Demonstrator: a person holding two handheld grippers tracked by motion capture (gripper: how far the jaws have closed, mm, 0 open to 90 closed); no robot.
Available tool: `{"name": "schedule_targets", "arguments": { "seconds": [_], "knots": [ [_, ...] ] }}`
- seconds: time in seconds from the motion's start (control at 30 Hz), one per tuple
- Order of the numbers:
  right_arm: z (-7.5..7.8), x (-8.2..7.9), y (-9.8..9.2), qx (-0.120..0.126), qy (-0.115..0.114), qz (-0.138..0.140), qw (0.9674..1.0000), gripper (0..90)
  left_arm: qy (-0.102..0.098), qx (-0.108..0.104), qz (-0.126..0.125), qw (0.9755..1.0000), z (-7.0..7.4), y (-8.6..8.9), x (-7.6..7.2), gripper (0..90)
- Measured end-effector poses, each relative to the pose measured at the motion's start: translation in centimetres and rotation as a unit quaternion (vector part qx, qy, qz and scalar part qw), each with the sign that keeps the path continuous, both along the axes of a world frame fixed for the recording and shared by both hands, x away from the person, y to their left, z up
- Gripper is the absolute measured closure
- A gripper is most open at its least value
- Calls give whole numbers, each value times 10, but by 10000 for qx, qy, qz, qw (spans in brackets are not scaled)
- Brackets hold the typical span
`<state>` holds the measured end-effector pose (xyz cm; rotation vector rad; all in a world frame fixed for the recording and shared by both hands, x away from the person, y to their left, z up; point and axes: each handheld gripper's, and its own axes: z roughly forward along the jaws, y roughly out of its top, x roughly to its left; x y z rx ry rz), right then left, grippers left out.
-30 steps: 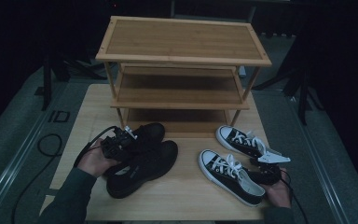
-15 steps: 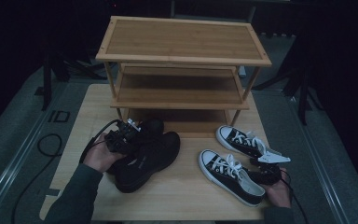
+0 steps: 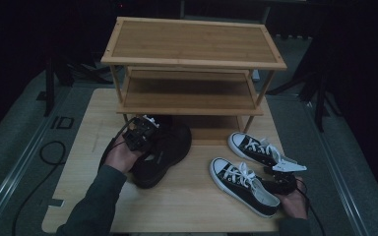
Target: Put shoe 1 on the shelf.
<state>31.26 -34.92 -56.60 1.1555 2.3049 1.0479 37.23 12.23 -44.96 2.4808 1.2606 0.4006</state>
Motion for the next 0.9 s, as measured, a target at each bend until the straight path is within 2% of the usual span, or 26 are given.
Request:
{"name": "schedule_targets", "arguments": {
  "seconds": [0.17,0.33,0.43,0.63,0.67,0.73,0.8,0.9],
  "knots": [
    [0,0,0,7,8,3,10000,380,-45,26,167,9998,-2,-9,5,858],
    [0,0,0,8,4,6,10000,380,-239,128,483,9985,-5,-18,7,857],
    [0,0,0,8,4,6,10000,380,-245,176,525,9982,-9,-21,9,855],
    [0,0,0,4,7,7,10000,380,-9,421,239,9988,-11,-24,9,835],
    [0,0,0,4,3,10,10000,380,97,475,174,9987,-10,-23,9,821],
    [0,0,0,0,2,11,10000,380,184,421,135,9989,-11,-21,10,806],
    [0,0,0,2,3,10,10000,380,298,474,-23,9984,-10,-20,11,789],
    [0,0,0,3,4,11,10000,380,384,542,-269,9974,-9,-20,11,840]
  ]
}}
